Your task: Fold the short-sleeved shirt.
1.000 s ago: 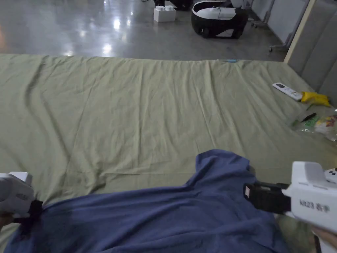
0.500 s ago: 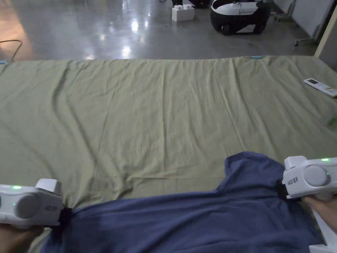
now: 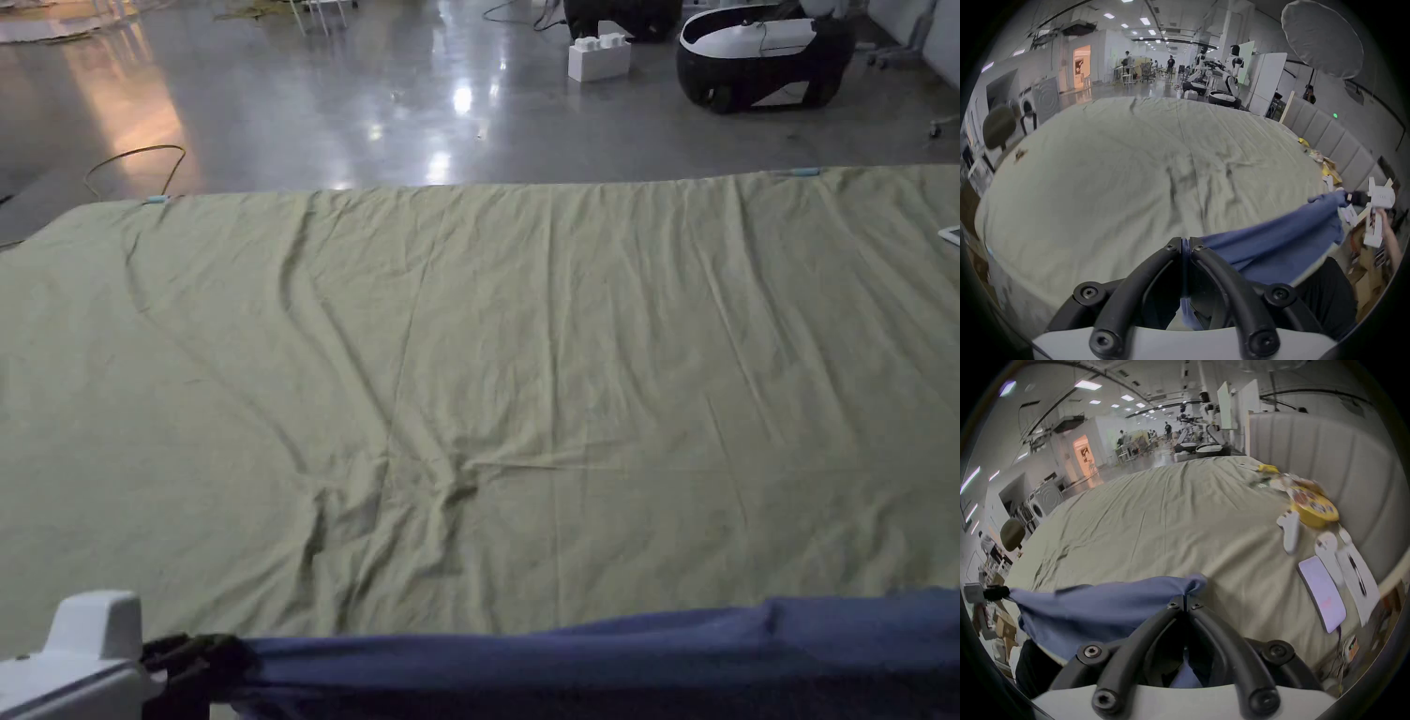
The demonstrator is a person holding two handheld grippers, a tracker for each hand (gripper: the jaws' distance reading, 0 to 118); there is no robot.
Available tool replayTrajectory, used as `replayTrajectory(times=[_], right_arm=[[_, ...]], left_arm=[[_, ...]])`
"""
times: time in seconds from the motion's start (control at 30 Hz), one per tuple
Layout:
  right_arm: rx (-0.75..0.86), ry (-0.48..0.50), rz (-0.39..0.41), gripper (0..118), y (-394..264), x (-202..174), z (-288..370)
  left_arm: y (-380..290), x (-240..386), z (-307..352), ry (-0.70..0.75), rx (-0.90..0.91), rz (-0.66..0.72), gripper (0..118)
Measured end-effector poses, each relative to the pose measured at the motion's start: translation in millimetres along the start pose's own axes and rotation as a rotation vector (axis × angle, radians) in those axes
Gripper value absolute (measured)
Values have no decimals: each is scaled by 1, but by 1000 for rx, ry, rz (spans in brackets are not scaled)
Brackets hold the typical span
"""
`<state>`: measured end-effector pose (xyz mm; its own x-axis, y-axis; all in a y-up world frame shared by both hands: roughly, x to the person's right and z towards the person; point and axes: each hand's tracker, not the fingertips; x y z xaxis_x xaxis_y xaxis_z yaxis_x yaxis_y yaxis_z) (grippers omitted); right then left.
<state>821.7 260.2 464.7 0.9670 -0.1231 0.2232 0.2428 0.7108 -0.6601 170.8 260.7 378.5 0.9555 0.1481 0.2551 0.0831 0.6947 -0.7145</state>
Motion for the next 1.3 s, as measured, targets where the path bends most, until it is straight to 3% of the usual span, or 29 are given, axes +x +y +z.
replayTrajectory(times=[0.2, 0.23, 0.27, 0.3, 0.33, 0.37, 0.43, 0.47, 0.57, 0.6, 0.83, 1.0, 1.03, 1.07, 1.13, 1.23, 1.27, 1.3], right_arm=[[-71, -23, -39, 4, -55, -1, -8], [-84, -46, -23, 12, -57, -5, -12], [-91, -76, -7, 40, -59, -8, -15], [-102, -110, 16, 60, -60, -10, -17], [-111, -122, 30, 72, -65, -1, -19], [-96, -124, 27, 73, -66, 0, -16], [-53, -115, 9, 73, -63, 2, 0], [-10, -106, -30, 73, -75, 26, -7], [127, -56, -54, 73, -68, 24, 27], [176, -28, -27, 73, -58, -8, 60], [458, 7, 47, 78, -36, -66, 136], [601, 115, 94, 78, -24, -106, 169], [611, 124, 103, 78, -22, -113, 172], [610, 125, 109, 77, -21, -118, 173], [623, 148, 126, 70, -18, -129, 177], [634, 172, 130, 17, -20, -138, 179], [631, 174, 130, 9, -20, -140, 180], [634, 174, 132, 8, -22, -142, 180]], left_arm=[[-54, 8, -20, 26, -39, 93, 9], [-58, 11, -25, 35, -42, 104, 18], [-60, 15, -27, 54, -43, 95, 41], [-62, 17, -25, 76, -31, 87, 64], [-64, 20, -24, 109, -16, 82, 83], [-62, 18, -15, 122, 1, 81, 95], [-62, 19, 10, 112, 109, 101, 95], [-60, 20, 27, 111, 159, 94, 95], [-51, 34, 77, 118, 330, 26, 95], [-49, 41, 93, 123, 377, 2, 95], [-33, 107, 166, 131, 674, -83, 95], [-35, 88, 150, 189, 739, -172, 95], [-25, 134, 181, 186, 734, -200, 95], [-25, 133, 181, 187, 741, -229, 94], [-29, 123, 177, 188, 769, -299, 91], [-30, 157, 197, 164, 737, -268, 59], [-27, 158, 196, 160, 729, -267, 34], [-27, 157, 195, 148, 722, -271, 11]])
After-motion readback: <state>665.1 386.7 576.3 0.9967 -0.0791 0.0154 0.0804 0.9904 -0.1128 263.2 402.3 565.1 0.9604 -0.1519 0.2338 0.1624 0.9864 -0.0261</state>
